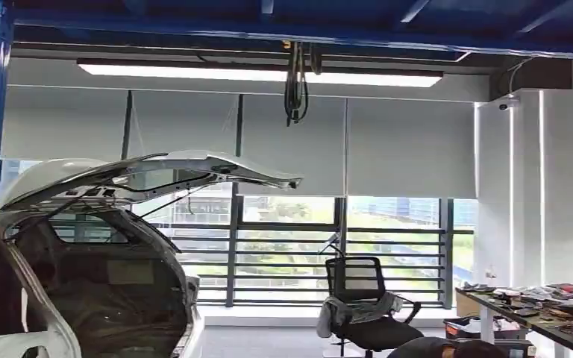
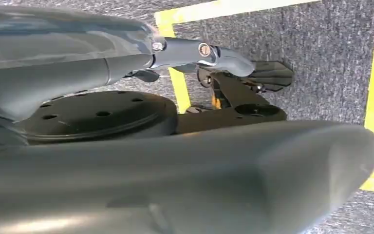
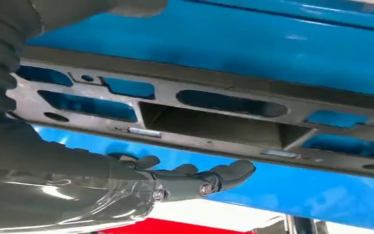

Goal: Take the parts from the cabinet and place them on the table.

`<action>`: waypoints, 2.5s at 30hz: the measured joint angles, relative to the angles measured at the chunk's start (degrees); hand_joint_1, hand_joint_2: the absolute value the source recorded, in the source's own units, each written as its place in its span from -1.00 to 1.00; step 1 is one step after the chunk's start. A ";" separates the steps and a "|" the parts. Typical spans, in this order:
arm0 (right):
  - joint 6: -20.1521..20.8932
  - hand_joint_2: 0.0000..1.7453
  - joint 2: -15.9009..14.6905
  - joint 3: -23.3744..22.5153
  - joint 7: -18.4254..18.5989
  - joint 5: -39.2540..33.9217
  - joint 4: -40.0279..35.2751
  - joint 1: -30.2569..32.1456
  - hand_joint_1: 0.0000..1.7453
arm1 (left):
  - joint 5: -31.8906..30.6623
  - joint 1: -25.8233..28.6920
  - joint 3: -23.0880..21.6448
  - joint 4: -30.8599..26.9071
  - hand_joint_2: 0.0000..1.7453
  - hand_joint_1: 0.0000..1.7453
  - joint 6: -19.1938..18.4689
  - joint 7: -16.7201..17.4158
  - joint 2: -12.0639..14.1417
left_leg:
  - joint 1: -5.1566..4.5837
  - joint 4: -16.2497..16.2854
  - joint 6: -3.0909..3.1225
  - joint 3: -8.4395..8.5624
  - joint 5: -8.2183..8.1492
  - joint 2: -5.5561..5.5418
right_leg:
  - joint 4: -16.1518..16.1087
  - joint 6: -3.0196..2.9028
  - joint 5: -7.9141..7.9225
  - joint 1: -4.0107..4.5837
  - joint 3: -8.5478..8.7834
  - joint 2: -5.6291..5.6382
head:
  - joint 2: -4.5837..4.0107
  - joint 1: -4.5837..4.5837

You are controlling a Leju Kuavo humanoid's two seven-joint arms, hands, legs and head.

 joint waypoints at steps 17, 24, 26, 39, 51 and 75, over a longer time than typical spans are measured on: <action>-4.62 1.00 3.32 -0.59 -1.99 9.30 5.93 6.39 -1.00 | 0.07 -0.01 0.72 0.00 -1.00 -1.00 0.35 -0.92 0.00 | 0.01 0.00 0.00 0.00 0.00 0.00 | 0.00 0.00 0.00 0.00 0.00 0.00 | 0.00 0.00; -11.13 1.00 6.82 -3.59 -1.29 25.41 8.07 11.99 -1.00 | 0.18 -0.01 0.83 0.00 -1.00 -1.00 1.33 -0.99 0.00 | 0.04 -0.01 0.00 0.01 0.00 0.00 | 0.00 0.00 0.00 0.02 0.00 0.00 | 0.00 0.00; -12.59 1.00 7.89 -5.04 -1.05 30.76 8.09 14.04 -1.00 | 0.24 -0.03 0.83 0.00 -1.00 -1.00 1.57 -1.16 0.00 | 0.06 -0.01 -0.01 0.02 -0.01 0.02 | 0.00 0.00 0.00 0.04 0.00 0.02 | 0.00 0.00; -15.26 1.00 11.69 -12.28 -0.46 47.24 8.00 22.84 -1.00 | 0.24 0.01 0.85 0.00 -1.00 -1.00 3.34 -1.90 0.00 | 0.06 -0.02 -0.01 0.12 0.00 0.03 | 0.00 -0.01 -0.01 0.04 0.08 0.03 | 0.00 0.00; -15.91 1.00 13.38 -16.41 -0.96 49.20 5.49 25.58 -1.00 | 0.24 -0.03 0.85 0.00 -1.00 -1.00 3.41 -1.93 0.00 | 0.06 -0.02 -0.01 0.11 0.00 0.04 | 0.01 -0.01 -0.01 0.04 0.05 0.04 | 0.00 0.00; -15.91 1.00 13.11 -21.79 -0.98 50.49 2.10 26.96 1.00 | 0.26 -0.02 0.85 0.00 -1.00 -1.00 4.00 -3.76 0.02 | 0.05 -0.03 -0.01 0.15 0.00 0.09 | 0.01 -0.01 -0.01 0.02 0.06 0.06 | 0.00 0.00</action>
